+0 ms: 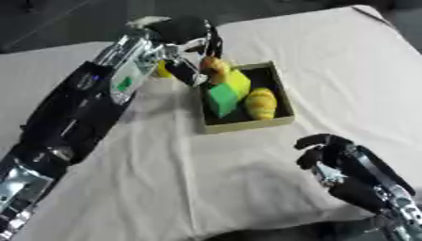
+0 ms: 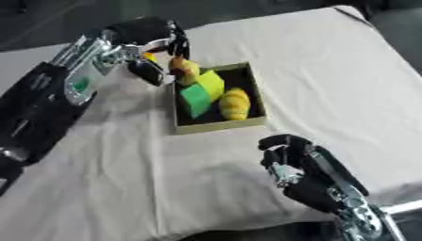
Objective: Pick up objects on the table and place them in the box.
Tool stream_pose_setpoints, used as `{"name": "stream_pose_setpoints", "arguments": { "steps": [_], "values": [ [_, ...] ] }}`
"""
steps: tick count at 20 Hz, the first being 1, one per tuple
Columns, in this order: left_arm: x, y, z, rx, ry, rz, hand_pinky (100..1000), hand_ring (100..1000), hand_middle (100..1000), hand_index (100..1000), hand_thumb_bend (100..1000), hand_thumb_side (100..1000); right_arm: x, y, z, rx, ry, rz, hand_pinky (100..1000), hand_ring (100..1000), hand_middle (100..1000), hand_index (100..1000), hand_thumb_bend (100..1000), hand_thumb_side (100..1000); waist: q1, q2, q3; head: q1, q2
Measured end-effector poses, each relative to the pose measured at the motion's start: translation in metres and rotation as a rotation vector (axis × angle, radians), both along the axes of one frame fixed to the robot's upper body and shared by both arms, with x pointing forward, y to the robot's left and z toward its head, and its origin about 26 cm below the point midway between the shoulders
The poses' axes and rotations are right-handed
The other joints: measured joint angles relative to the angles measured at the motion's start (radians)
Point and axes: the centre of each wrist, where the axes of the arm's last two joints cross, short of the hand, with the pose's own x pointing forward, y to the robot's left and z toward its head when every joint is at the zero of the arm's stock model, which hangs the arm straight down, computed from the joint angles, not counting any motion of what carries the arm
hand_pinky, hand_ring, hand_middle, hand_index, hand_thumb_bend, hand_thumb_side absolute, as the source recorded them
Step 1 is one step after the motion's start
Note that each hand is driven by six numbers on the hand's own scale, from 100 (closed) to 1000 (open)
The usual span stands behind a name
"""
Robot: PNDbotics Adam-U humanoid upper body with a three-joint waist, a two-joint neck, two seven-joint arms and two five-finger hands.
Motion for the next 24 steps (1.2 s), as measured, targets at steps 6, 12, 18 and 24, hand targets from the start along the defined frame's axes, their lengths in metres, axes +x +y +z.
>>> {"name": "stream_pose_setpoints", "arguments": {
  "steps": [6, 12, 18, 24],
  "values": [
    [-0.005, -0.014, -0.011, 0.021, 0.000, -0.067, 701, 614, 567, 684, 212, 100, 0.000, 0.001, 0.000, -0.002, 0.001, 0.008, 615, 619, 684, 748, 100, 395, 0.000, 0.000, -0.001, 0.002, 0.000],
    [-0.010, -0.022, -0.017, 0.082, 0.027, -0.109, 717, 658, 633, 744, 259, 136, 0.000, 0.002, 0.001, -0.002, -0.001, 0.012, 615, 619, 684, 748, 100, 396, 0.000, 0.000, -0.001, 0.002, 0.000],
    [-0.011, -0.021, -0.021, 0.111, 0.047, -0.105, 744, 712, 712, 812, 308, 215, 0.000, 0.002, 0.001, -0.002, -0.001, 0.013, 615, 619, 685, 747, 100, 390, 0.001, 0.000, 0.000, 0.000, 0.000],
    [0.000, 0.022, 0.004, -0.034, 0.016, 0.053, 744, 694, 692, 805, 263, 238, 0.000, 0.001, 0.001, -0.001, -0.005, 0.007, 615, 619, 685, 747, 100, 383, 0.004, -0.001, 0.013, -0.013, 0.000]
  ]
}}
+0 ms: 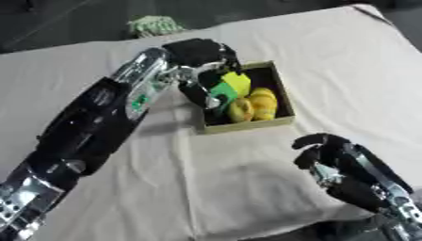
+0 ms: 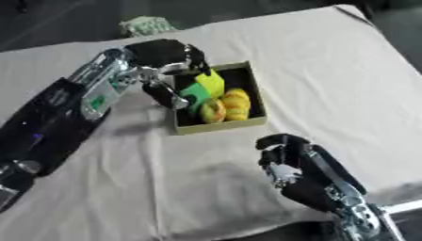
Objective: Pick up objects on the table and place them in the box.
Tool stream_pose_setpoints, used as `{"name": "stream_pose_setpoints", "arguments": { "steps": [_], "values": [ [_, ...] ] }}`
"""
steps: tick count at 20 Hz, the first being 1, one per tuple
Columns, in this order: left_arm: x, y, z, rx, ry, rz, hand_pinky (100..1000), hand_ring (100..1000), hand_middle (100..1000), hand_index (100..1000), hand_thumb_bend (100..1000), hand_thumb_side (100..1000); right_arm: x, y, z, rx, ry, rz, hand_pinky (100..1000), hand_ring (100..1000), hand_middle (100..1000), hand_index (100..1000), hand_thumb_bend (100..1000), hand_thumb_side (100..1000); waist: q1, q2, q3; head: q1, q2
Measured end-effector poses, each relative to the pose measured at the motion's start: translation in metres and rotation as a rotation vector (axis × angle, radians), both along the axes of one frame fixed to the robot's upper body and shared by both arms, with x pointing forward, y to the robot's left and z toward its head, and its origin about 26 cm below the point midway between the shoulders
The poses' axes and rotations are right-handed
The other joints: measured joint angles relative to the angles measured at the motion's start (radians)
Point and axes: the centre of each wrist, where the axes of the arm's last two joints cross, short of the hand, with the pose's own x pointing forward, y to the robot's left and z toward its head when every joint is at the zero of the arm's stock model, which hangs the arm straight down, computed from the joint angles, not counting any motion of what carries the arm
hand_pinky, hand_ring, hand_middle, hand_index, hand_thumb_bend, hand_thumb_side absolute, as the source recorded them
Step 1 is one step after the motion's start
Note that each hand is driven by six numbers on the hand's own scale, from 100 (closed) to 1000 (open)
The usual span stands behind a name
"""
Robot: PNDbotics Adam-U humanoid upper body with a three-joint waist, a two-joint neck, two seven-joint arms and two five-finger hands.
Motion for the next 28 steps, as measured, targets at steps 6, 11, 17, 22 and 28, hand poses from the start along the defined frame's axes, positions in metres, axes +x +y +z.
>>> {"name": "stream_pose_setpoints", "arguments": {
  "steps": [6, 11, 17, 22, 28],
  "values": [
    [0.030, 0.077, 0.000, -0.244, 0.035, 0.438, 752, 711, 717, 828, 276, 330, 0.000, -0.001, 0.000, 0.000, -0.002, -0.004, 614, 619, 685, 747, 100, 389, 0.003, 0.000, 0.000, -0.008, 0.000],
    [0.043, 0.106, -0.034, -0.286, 0.064, 0.655, 760, 730, 743, 850, 282, 392, 0.000, -0.001, 0.000, 0.000, -0.002, -0.005, 614, 619, 686, 747, 100, 399, -0.002, 0.003, -0.011, -0.009, 0.000],
    [0.046, 0.108, -0.054, -0.318, 0.039, 0.706, 770, 743, 753, 855, 318, 466, 0.000, -0.001, 0.000, 0.000, -0.001, -0.006, 614, 619, 686, 747, 100, 407, -0.007, 0.012, -0.022, -0.002, 0.000],
    [0.047, 0.106, -0.059, -0.337, 0.042, 0.689, 787, 766, 782, 878, 439, 519, 0.001, -0.001, 0.001, 0.001, 0.000, -0.007, 614, 618, 686, 747, 100, 420, -0.008, 0.019, -0.027, 0.000, -0.001],
    [0.045, 0.099, -0.072, -0.280, 0.074, 0.642, 773, 751, 769, 869, 468, 427, 0.001, 0.000, 0.001, 0.002, 0.000, -0.007, 614, 618, 687, 747, 100, 427, -0.012, 0.023, -0.030, 0.000, -0.001]
  ]
}}
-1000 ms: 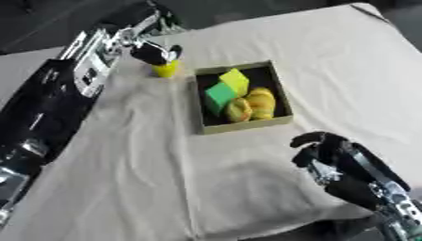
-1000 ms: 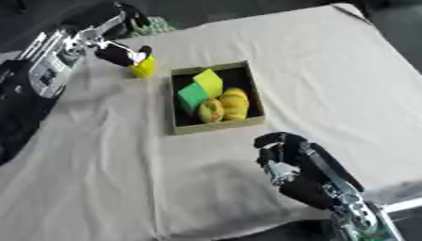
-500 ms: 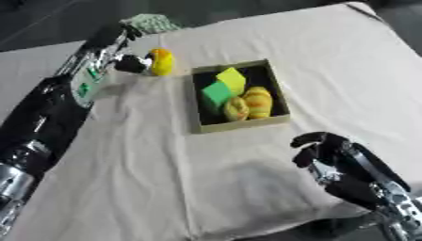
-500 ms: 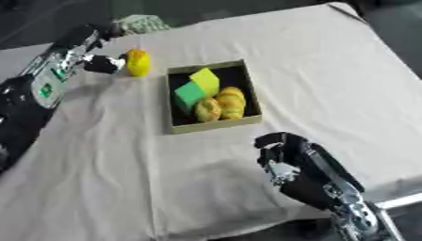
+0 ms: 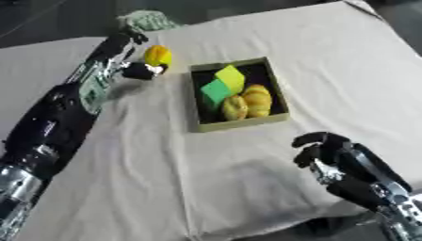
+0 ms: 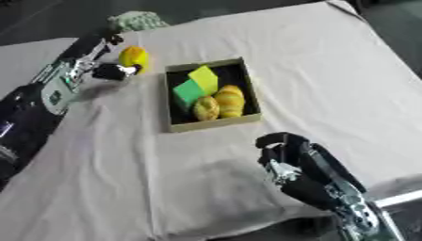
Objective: Pick up objects on the table and place them in the box.
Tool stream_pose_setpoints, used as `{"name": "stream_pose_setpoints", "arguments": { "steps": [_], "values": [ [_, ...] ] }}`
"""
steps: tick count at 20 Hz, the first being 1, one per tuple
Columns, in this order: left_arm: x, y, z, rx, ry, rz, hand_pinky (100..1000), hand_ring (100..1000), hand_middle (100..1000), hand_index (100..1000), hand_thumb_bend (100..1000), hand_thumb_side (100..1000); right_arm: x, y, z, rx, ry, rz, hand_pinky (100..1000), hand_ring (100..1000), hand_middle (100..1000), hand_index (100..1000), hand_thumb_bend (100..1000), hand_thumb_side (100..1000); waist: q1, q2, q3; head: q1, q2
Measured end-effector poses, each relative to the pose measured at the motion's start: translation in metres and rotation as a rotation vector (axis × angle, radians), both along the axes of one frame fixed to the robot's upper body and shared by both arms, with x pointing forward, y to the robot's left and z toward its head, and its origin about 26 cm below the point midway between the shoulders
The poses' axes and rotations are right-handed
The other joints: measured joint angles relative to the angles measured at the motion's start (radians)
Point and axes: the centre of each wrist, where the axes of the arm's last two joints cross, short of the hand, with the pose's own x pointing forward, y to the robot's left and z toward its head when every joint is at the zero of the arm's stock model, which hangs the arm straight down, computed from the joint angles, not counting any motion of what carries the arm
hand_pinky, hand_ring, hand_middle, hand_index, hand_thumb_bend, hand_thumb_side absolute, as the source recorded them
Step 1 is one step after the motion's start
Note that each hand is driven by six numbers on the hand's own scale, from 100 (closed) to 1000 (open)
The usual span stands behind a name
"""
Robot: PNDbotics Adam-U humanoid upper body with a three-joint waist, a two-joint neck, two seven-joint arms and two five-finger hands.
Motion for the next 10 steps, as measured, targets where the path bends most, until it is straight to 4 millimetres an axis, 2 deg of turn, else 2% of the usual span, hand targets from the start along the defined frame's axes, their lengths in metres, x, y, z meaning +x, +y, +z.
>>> {"name": "stream_pose_setpoints", "arguments": {
  "steps": [3, 6, 7, 10],
  "values": [
    [-0.0006, -0.0027, -0.0048, 0.025, 0.003, -0.011, 744, 704, 721, 830, 377, 337, 0.0001, 0.0003, 0.0002, 0.001, 0.000, 0.000, 614, 618, 687, 747, 100, 430, -0.001, 0.003, -0.003, 0.000, 0.000],
    [-0.0011, -0.0040, -0.0079, 0.043, -0.018, -0.007, 692, 598, 601, 740, 269, 155, 0.0006, 0.0011, 0.0008, 0.004, -0.003, 0.002, 614, 618, 688, 747, 100, 431, -0.001, 0.003, -0.004, 0.000, 0.000],
    [-0.0014, -0.0051, -0.0093, 0.046, -0.030, -0.003, 675, 570, 570, 714, 245, 120, 0.0006, 0.0013, 0.0009, 0.005, -0.003, 0.002, 614, 618, 688, 747, 100, 431, -0.001, 0.003, -0.004, 0.000, 0.000],
    [-0.0019, -0.0048, -0.0109, 0.053, -0.081, 0.020, 613, 470, 462, 610, 133, 100, 0.0006, 0.0019, 0.0009, 0.007, -0.003, 0.002, 614, 618, 688, 747, 100, 427, -0.001, 0.003, -0.005, -0.001, 0.000]
  ]
}}
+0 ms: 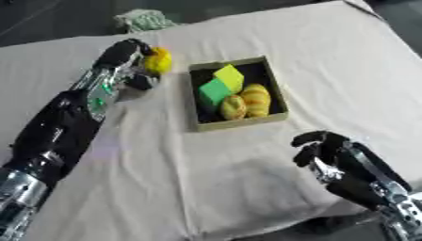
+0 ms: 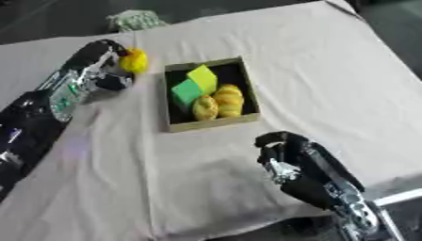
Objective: Pick up objects on the table and place them in the box.
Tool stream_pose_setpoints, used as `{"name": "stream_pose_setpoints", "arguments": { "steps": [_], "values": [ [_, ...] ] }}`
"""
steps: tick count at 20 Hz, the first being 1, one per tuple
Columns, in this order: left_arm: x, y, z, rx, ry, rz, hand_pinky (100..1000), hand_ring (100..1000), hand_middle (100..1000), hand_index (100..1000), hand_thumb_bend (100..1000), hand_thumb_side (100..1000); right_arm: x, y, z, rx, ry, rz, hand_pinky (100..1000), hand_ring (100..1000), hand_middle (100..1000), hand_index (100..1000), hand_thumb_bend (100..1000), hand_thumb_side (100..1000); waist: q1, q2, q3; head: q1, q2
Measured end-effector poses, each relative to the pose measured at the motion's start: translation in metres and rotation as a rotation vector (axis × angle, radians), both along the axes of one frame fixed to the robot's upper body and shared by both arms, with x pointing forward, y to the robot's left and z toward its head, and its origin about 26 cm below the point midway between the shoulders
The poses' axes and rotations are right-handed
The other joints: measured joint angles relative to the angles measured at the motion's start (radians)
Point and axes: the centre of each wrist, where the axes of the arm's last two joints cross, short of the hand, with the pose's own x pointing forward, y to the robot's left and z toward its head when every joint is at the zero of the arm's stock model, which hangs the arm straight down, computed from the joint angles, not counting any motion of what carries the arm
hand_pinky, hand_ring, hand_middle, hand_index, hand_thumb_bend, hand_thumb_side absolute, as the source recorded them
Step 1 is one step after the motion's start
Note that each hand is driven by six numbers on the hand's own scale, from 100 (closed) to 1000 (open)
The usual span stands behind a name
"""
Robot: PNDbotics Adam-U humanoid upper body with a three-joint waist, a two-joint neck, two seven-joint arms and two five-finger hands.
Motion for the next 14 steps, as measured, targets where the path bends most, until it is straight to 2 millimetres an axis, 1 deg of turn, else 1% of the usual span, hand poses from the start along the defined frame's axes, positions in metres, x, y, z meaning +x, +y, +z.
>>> {"name": "stream_pose_setpoints", "arguments": {
  "steps": [1, 2, 4, 7, 10, 12, 14],
  "values": [
    [0.000, 0.000, 0.000, -0.003, -0.022, 0.009, 594, 443, 426, 575, 105, 100, 0.000, 0.000, 0.000, 0.000, 0.000, 0.000, 614, 618, 688, 747, 100, 427, 0.000, 0.000, 0.000, -0.001, 0.000],
    [0.000, 0.000, 0.000, -0.008, -0.047, 0.019, 575, 411, 382, 536, 100, 103, 0.000, 0.000, 0.000, 0.000, 0.000, 0.000, 614, 618, 688, 747, 100, 425, 0.000, 0.000, 0.000, -0.001, 0.000],
    [0.000, -0.001, 0.002, -0.033, -0.104, 0.035, 566, 391, 354, 513, 100, 107, 0.000, 0.000, 0.000, 0.000, 0.000, 0.000, 614, 618, 689, 747, 100, 422, 0.001, 0.000, 0.001, -0.003, 0.000],
    [-0.001, -0.005, 0.011, -0.089, -0.185, 0.037, 564, 387, 346, 505, 100, 106, 0.000, 0.000, 0.000, 0.000, 0.000, 0.000, 614, 618, 689, 747, 100, 422, 0.003, 0.000, 0.006, -0.007, 0.000],
    [-0.003, -0.011, 0.029, -0.124, -0.253, -0.007, 564, 387, 342, 501, 100, 104, 0.000, 0.000, 0.000, 0.000, -0.001, 0.000, 615, 618, 689, 747, 100, 419, 0.004, 0.000, 0.011, -0.010, 0.000],
    [-0.007, -0.022, 0.044, -0.136, -0.287, -0.074, 573, 397, 348, 507, 100, 100, 0.000, 0.000, 0.000, 0.000, -0.001, 0.000, 615, 618, 690, 747, 100, 413, 0.004, -0.001, 0.015, -0.010, 0.000],
    [-0.014, -0.037, 0.057, -0.129, -0.297, -0.178, 582, 410, 358, 515, 100, 100, 0.000, 0.000, 0.000, 0.000, -0.001, 0.000, 614, 618, 690, 747, 100, 414, 0.003, -0.002, 0.015, -0.010, 0.000]
  ]
}}
